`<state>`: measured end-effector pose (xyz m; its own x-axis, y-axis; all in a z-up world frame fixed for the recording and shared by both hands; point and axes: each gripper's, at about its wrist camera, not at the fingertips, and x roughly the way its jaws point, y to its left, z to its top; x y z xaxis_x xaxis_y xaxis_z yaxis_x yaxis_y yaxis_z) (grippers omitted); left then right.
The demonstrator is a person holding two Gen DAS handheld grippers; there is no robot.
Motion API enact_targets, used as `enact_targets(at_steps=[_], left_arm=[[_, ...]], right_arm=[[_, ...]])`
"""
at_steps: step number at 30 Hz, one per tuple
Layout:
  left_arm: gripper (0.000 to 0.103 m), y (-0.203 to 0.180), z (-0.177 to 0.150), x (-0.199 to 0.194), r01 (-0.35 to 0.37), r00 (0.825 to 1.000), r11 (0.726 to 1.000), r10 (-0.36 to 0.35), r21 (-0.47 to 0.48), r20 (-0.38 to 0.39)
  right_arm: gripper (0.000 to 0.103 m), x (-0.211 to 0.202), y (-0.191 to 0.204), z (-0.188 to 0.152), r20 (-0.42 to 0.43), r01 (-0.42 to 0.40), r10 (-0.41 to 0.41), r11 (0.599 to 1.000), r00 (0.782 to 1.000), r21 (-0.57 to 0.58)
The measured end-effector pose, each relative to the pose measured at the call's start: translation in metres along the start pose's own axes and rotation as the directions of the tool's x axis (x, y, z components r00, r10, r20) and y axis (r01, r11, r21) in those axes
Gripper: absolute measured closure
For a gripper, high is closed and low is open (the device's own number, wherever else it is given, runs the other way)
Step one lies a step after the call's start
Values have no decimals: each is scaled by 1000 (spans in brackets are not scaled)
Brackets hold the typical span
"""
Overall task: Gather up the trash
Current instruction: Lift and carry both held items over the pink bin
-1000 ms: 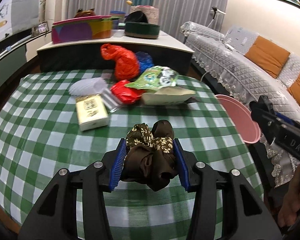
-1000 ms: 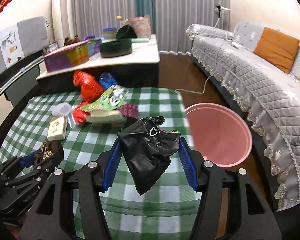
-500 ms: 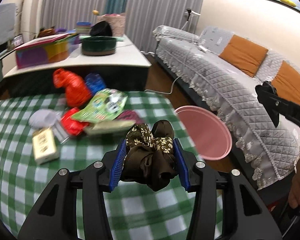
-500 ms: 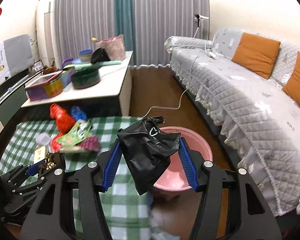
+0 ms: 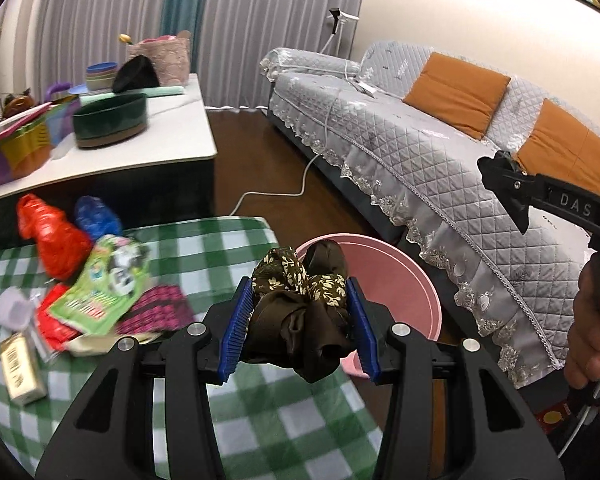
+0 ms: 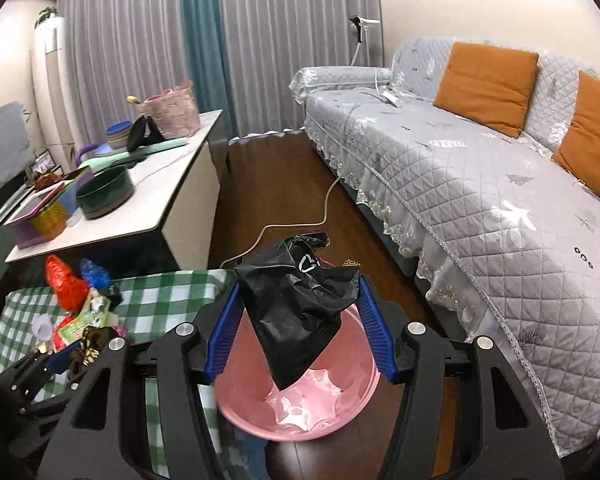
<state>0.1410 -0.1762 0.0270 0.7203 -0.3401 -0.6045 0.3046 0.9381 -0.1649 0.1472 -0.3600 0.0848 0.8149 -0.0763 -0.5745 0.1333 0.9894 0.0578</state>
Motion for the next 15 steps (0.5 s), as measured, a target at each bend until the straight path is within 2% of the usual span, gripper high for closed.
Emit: enact_targets(at_steps=[9,15], left_arm=[[57,-24,11,58,16,1000,1000,-15,26,-23],[57,-34,11,82,32,998,999,-31,29,-49]], right_arm=[[46,31,-14,6,-28,14,-14,1000,999,6],[46,45,-20,6,-57,27,-26,999,998,24]])
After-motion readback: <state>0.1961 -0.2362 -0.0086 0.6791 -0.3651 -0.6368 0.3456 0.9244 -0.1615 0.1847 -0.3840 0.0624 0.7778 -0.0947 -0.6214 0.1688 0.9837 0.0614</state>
